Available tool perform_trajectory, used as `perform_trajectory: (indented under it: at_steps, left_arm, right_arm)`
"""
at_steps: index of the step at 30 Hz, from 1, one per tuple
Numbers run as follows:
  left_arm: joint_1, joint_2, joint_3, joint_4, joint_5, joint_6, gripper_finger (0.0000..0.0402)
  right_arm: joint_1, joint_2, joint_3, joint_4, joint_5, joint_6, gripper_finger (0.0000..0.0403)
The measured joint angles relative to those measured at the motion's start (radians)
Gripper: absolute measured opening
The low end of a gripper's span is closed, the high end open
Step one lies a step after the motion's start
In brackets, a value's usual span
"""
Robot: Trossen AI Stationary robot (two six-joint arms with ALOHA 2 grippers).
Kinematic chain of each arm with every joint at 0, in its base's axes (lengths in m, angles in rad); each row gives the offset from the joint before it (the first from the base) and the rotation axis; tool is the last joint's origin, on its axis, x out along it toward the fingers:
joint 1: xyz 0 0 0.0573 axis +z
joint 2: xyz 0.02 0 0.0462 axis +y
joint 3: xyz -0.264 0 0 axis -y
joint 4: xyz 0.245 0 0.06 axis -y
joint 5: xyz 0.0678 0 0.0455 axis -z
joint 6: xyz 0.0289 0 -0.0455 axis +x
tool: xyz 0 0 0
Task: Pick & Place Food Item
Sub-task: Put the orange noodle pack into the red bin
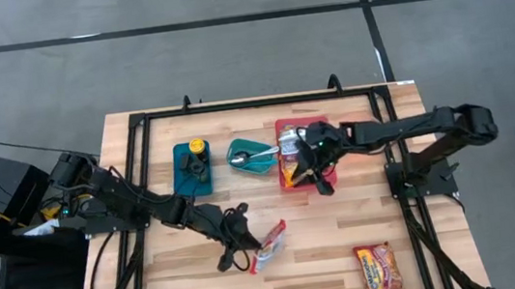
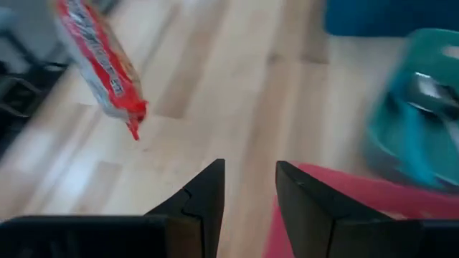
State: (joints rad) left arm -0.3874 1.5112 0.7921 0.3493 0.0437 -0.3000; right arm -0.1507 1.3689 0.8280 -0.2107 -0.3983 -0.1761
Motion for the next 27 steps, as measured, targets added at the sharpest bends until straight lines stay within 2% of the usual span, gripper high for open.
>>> perform_trajectory:
  at_steps: [6, 8, 15, 21, 27]
  left_arm:
    - [0.0, 0.0, 0.0, -0.011, 0.025, 0.008, 0.0]
    - [0.0, 0.0, 0.0, -0.01, 0.036, 0.008, 0.0]
    - [0.0, 0.0, 0.0, -0.011, 0.036, 0.008, 0.0]
    - [0.003, 0.0, 0.0, -0.011, 0.034, 0.008, 0.0]
    - [0.003, 0.0, 0.0, -0.01, 0.033, 0.008, 0.0]
  right_arm:
    - [0.002, 0.061, 0.0, 0.054, -0.235, 0.012, 0.012]
    - [0.007, 0.077, 0.0, 0.08, -0.271, 0.04, 0.012]
    - [0.042, 0.137, 0.0, 0.132, -0.282, 0.143, 0.012]
    - [0.052, 0.191, 0.034, 0.166, -0.282, 0.152, 0.012]
    - [0.052, 0.193, 0.044, 0.185, -0.293, 0.151, 0.012]
